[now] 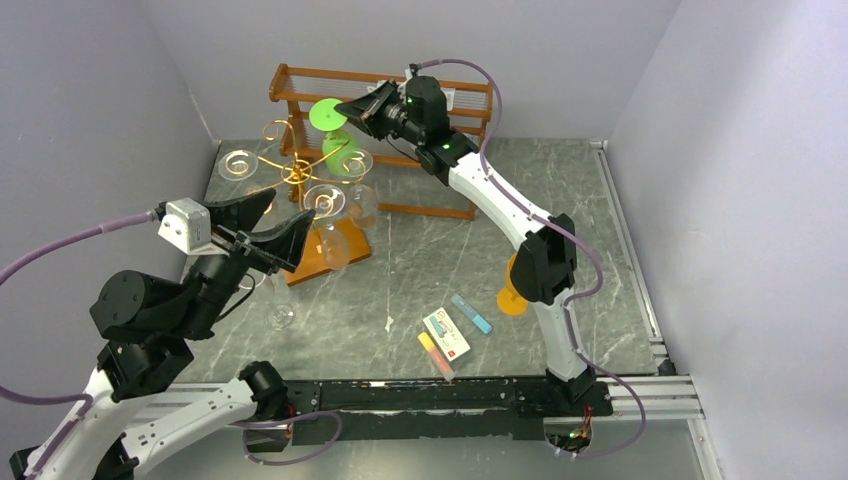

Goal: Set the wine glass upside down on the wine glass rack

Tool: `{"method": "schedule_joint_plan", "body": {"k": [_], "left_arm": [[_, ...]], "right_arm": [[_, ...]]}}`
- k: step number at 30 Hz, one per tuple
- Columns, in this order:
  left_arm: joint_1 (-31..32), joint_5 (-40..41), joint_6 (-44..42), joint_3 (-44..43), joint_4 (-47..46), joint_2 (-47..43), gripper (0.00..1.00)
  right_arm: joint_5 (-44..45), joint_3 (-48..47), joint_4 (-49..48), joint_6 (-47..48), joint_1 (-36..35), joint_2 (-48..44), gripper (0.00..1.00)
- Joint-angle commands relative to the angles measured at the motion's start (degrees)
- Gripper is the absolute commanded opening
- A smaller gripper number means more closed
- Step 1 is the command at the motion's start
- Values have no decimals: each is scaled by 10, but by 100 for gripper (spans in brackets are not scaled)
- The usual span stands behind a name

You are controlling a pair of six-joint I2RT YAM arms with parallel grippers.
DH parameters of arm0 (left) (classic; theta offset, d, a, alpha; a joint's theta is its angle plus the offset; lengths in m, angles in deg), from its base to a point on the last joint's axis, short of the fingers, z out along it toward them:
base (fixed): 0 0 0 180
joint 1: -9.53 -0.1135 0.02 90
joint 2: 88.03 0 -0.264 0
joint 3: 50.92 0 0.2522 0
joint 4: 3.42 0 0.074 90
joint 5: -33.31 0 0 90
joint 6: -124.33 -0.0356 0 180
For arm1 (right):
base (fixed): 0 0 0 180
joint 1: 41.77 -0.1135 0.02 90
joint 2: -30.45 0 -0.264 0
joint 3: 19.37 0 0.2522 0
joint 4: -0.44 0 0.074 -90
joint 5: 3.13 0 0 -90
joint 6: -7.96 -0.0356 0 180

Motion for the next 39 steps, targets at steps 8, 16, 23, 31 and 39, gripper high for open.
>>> {"method": "schedule_joint_plan", "body": {"k": [8, 16, 23, 31, 39], "left_arm": [[-1, 13, 6, 1, 12, -8, 79], [-1, 63, 15, 5, 19, 1, 79], [-1, 200, 64, -1, 57, 47, 79], [-1, 268, 93, 0, 73, 70, 80], [-1, 301, 107, -2, 79, 79, 79]], "right_arm": [[-87, -52, 27, 15, -2, 31, 0], [-111, -81, 36, 23, -1, 52, 0], [-123, -91, 32, 21, -1, 66, 0], [-138, -80, 22, 31, -1, 59, 0], [-140, -66, 28, 39, 3, 41, 0]]}}
